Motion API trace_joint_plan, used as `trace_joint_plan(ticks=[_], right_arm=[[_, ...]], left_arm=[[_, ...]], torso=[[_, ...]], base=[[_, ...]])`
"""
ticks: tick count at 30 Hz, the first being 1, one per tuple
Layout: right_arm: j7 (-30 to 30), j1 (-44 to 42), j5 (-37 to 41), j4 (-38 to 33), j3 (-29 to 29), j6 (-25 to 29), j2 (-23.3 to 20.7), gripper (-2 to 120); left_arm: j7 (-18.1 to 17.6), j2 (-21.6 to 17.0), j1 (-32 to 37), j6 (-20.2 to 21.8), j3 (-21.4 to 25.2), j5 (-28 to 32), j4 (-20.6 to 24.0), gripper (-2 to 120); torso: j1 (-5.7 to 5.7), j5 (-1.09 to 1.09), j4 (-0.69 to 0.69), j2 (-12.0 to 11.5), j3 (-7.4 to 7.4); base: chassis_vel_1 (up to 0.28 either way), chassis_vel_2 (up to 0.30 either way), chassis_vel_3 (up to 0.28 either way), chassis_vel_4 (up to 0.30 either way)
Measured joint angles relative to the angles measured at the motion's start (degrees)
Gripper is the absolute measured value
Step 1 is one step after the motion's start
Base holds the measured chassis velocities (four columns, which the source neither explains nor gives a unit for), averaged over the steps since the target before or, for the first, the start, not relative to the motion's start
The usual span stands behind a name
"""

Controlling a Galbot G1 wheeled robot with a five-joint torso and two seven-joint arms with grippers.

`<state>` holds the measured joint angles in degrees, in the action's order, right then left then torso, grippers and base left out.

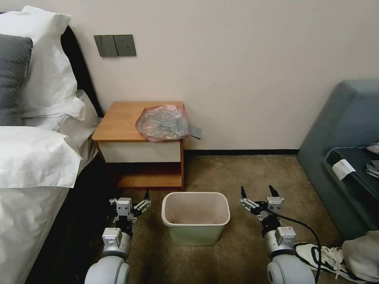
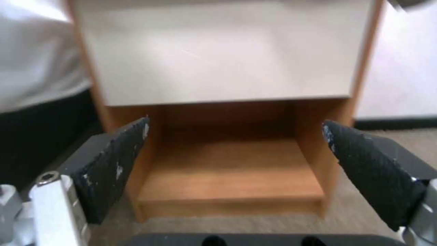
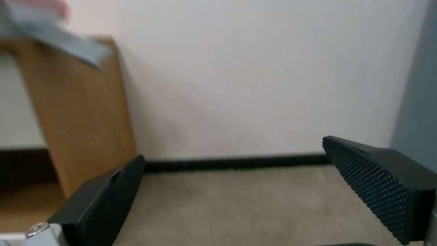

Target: Pick up the garbage bag from the table and place it over the trash can.

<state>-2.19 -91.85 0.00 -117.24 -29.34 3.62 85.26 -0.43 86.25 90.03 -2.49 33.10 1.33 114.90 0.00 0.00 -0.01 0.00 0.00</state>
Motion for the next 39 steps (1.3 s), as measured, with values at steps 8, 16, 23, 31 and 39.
trace_joint_plan(ticks=[8, 16, 23, 31, 39], right_arm=[[-2.1, -6.1, -0.6, -3.0, 5.8, 7.5, -0.7, 100], [-4.5, -3.6, 0.1, -0.9, 4.1, 11.2, -2.2, 100], [-9.0, -0.7, 1.9, 0.7, 3.1, 9.9, -5.8, 100], [-10.7, 5.8, 18.6, -0.4, 5.4, 1.7, -7.2, 100], [-10.4, 15.4, 41.4, 1.5, 7.6, -3.7, -8.2, 100]], left_arm=[[-3.2, 1.7, 6.8, -13.8, 8.8, 7.5, 2.1, 99], [-3.3, 1.8, 7.5, -15.2, 9.4, 8.6, 2.3, 100], [2.1, -3.1, 8.3, -13.6, -0.1, 11.8, -2.0, 100], [2.5, -4.4, 8.4, -14.7, -1.2, 11.0, -2.6, 100], [0.8, -3.5, 8.3, -16.4, 0.3, 9.5, -3.9, 100]], torso=[[0.00, -0.01, 0.02, 0.0, -0.01], [0.00, 0.00, 0.01, 0.0, 0.00], [0.00, 0.05, 0.01, 0.0, 0.01], [0.00, 0.02, 0.00, 0.0, 0.00], [0.00, 0.00, 0.00, 0.0, 0.01]], base=[[0.000, 0.000, 0.000, 0.000], [0.000, 0.000, 0.000, 0.000], [0.000, 0.000, 0.000, 0.000], [0.000, 0.000, 0.000, 0.000], [0.000, 0.000, 0.000, 0.000]])
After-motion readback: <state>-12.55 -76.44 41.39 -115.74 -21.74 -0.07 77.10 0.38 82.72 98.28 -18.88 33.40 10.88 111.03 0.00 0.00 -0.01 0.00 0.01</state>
